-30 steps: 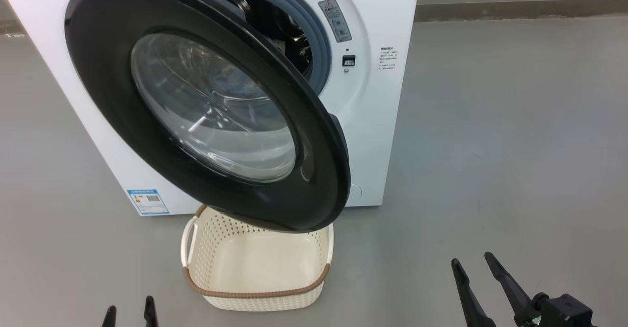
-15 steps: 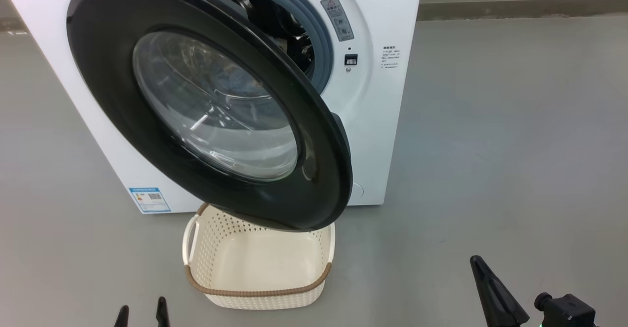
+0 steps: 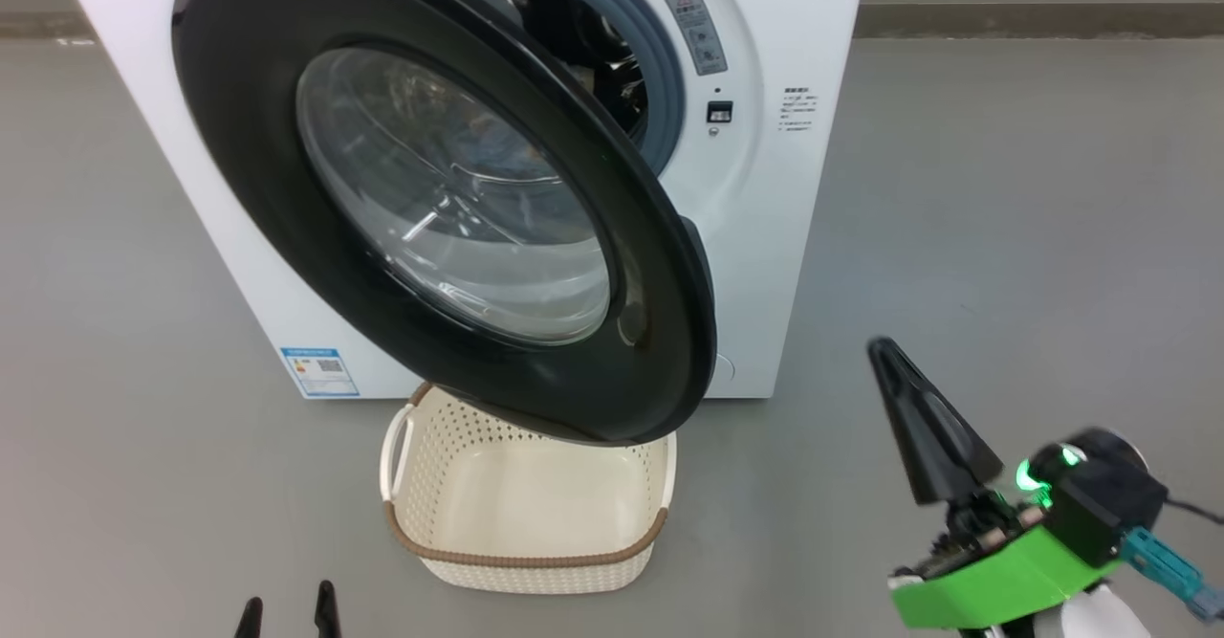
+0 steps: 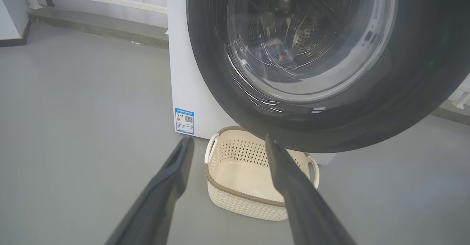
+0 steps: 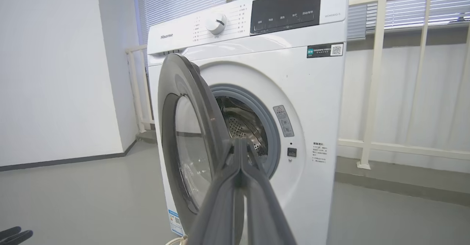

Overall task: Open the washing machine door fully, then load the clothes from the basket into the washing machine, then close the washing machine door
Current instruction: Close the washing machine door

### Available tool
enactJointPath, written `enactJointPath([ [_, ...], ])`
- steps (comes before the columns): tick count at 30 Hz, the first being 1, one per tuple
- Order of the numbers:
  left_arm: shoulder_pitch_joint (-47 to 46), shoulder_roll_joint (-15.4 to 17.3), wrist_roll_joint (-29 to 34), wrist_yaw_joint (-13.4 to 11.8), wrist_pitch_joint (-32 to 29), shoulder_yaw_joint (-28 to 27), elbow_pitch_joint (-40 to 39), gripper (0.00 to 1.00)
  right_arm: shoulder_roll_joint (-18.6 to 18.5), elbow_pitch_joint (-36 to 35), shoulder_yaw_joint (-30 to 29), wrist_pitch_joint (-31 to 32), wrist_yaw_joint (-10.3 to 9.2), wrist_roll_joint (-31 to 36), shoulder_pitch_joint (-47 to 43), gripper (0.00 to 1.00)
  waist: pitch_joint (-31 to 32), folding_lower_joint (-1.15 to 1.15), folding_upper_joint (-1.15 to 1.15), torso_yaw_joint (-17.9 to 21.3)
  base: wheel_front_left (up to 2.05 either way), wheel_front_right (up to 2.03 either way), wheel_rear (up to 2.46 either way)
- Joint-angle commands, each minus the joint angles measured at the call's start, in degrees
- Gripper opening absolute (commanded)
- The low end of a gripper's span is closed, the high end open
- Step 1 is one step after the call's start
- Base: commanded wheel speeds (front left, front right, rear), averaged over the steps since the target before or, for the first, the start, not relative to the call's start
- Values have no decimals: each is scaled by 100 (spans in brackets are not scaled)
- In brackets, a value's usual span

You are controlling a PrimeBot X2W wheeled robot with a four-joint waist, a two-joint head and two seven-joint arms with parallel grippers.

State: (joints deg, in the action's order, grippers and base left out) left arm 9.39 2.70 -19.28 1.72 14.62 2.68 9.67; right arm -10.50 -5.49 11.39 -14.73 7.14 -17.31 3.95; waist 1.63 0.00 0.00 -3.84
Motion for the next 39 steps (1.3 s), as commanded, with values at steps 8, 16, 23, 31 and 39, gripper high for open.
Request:
enactJointPath([
  [8,-242,18,-125,-93,38,-34,-117,100,-82,-284,1179,-27,35,-150,938,0,-80,0,0,-330,0,0,0],
  [16,-313,18,-188,-86,38,66,-147,100,-112,451,1716,-27,35,-317,1213,0,-241,0,0,-608,0,0,0],
  [23,-447,18,-138,15,38,139,-57,100,-121,852,1764,-27,35,-371,1544,0,-525,0,0,-749,0,0,0],
  [31,-666,18,-179,121,38,197,11,100,-108,1189,1688,-27,35,-405,1993,0,-875,0,0,-846,0,0,0],
  [39,-740,18,-182,155,38,120,43,100,-105,1350,1646,-27,35,-390,2226,0,-1035,0,0,-803,0,0,0],
])
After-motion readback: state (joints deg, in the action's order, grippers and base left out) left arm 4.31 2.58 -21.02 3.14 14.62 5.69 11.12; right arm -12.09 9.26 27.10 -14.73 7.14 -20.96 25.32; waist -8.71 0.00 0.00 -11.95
